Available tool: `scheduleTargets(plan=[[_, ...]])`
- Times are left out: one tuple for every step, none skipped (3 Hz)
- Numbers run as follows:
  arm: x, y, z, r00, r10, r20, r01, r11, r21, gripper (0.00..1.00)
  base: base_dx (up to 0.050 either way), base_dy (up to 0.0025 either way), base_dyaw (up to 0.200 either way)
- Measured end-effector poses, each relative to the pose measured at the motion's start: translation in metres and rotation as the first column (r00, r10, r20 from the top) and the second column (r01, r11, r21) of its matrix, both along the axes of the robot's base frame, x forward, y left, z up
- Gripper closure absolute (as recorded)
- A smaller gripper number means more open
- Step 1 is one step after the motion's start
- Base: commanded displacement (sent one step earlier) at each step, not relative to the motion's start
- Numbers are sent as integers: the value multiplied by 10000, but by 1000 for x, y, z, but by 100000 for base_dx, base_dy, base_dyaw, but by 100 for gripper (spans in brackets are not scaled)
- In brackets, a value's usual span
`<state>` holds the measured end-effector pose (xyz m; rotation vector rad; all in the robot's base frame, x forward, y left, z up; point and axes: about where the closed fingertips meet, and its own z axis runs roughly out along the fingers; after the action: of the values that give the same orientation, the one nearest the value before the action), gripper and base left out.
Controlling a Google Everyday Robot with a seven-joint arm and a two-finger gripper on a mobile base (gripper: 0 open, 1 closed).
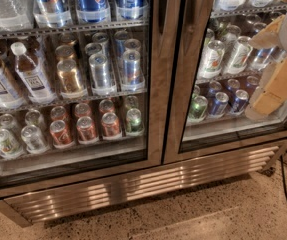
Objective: Open right fridge door
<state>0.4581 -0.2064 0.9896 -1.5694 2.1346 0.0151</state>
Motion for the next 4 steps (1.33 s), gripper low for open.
scheduleTargets(plan=[[3, 5, -3, 9997, 60, -253, -37, 9958, 912, 0, 0, 0, 0], [24, -5, -24, 9929, -272, -1154, 634, 9442, 3233, 0, 0, 0, 0], [36, 6, -44, 9857, 31, -1687, 682, 9074, 4148, 0, 0, 0, 0], [38, 6, -41, 9874, 66, -1579, 627, 9007, 4299, 0, 0, 0, 0]])
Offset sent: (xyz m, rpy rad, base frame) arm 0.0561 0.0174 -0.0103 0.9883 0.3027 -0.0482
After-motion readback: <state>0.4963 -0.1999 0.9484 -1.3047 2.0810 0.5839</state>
